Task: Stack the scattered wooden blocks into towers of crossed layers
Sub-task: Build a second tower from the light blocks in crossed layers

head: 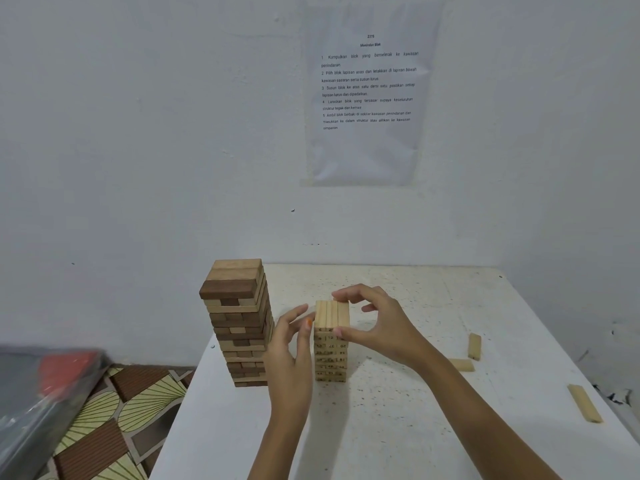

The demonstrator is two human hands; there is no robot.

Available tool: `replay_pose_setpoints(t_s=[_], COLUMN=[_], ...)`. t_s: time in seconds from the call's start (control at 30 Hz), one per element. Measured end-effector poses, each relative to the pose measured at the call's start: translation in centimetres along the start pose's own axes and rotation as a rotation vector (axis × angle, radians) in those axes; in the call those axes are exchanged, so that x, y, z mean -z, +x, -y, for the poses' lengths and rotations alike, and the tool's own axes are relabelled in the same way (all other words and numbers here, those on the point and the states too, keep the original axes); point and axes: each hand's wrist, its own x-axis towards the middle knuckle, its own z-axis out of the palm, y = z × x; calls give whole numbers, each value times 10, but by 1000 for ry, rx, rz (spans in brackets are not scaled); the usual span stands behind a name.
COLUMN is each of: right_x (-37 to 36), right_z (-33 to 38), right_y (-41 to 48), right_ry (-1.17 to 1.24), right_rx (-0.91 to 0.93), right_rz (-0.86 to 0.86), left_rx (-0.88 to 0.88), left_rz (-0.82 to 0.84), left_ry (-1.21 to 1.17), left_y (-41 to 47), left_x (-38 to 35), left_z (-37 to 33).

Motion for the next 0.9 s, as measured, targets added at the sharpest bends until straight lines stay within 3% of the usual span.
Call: replay_pose_setpoints(t_s=[0.5,0.73,0.9], right_x=[3,5,19], right_z=[6,13,13], right_y=[-8,-18,-37], right_ry=[46,142,198], right_rx=[-34,26,9], right_rz=[14,-107,-235], left_rx=[-34,-228,-322], left_rz=[-26,-62,2], left_ry=[66,123,102], left_y=[-5,-6,-14], left_x=[-3,-12,-30], left_z=[-1,-21,-40])
